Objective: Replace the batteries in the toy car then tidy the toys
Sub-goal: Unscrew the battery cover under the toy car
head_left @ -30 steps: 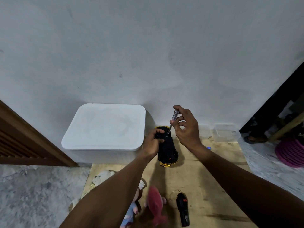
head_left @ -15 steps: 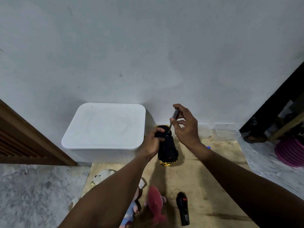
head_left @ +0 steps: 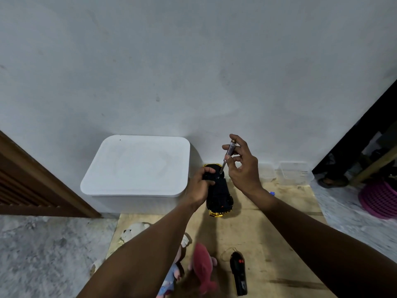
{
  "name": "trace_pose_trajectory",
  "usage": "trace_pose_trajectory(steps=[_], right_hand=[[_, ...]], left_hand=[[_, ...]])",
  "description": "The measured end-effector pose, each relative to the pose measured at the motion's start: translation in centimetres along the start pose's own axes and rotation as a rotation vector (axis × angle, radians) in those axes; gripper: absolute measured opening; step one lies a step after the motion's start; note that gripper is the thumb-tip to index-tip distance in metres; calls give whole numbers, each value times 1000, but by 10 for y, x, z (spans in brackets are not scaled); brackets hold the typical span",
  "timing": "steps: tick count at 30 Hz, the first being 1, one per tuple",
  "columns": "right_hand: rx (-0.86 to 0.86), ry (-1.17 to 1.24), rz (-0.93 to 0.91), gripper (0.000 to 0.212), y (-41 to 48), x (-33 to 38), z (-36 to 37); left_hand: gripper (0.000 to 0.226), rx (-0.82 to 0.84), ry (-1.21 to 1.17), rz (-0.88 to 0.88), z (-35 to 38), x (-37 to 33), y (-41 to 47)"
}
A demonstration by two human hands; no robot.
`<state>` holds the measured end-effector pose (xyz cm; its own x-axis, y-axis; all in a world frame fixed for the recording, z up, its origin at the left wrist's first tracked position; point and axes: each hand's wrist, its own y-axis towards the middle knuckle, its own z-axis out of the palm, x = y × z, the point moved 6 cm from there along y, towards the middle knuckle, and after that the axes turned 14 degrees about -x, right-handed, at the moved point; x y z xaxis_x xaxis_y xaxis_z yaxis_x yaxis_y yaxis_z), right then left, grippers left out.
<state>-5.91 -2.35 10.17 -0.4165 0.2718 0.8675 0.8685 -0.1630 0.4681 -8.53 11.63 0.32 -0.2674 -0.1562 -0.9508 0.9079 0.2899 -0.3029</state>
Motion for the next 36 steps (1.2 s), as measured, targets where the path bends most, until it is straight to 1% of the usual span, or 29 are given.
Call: trace_pose_trajectory(steps=[6, 11, 16, 22, 26, 28, 33, 36], right_hand=[[-20, -22, -103, 46, 1, 5, -1], [0, -2, -56, 55, 1, 2, 1], [2, -27, -119, 49, 1, 9, 1], [1, 17, -65, 52, 0, 8, 3], [-16, -9, -121, 48, 1, 14, 1], [-39, -21, -118, 46, 2, 13, -1], [-7, 17, -50, 55, 1, 9, 1], [6, 35, -55, 47, -1, 13, 1]], left_hand=[[38, 0, 12, 17, -1, -1, -1], [40, 5, 22, 3, -3, 1, -1], [40, 9, 3, 1, -3, -2, -1], [40, 9, -6, 7, -2, -3, -4], [39, 6, -22, 4, -1, -6, -5], [39, -4, -15, 6, -2, -7, -5], [39, 0, -27, -6, -3, -8, -7], [38, -6, -41, 2, -3, -11, -10]])
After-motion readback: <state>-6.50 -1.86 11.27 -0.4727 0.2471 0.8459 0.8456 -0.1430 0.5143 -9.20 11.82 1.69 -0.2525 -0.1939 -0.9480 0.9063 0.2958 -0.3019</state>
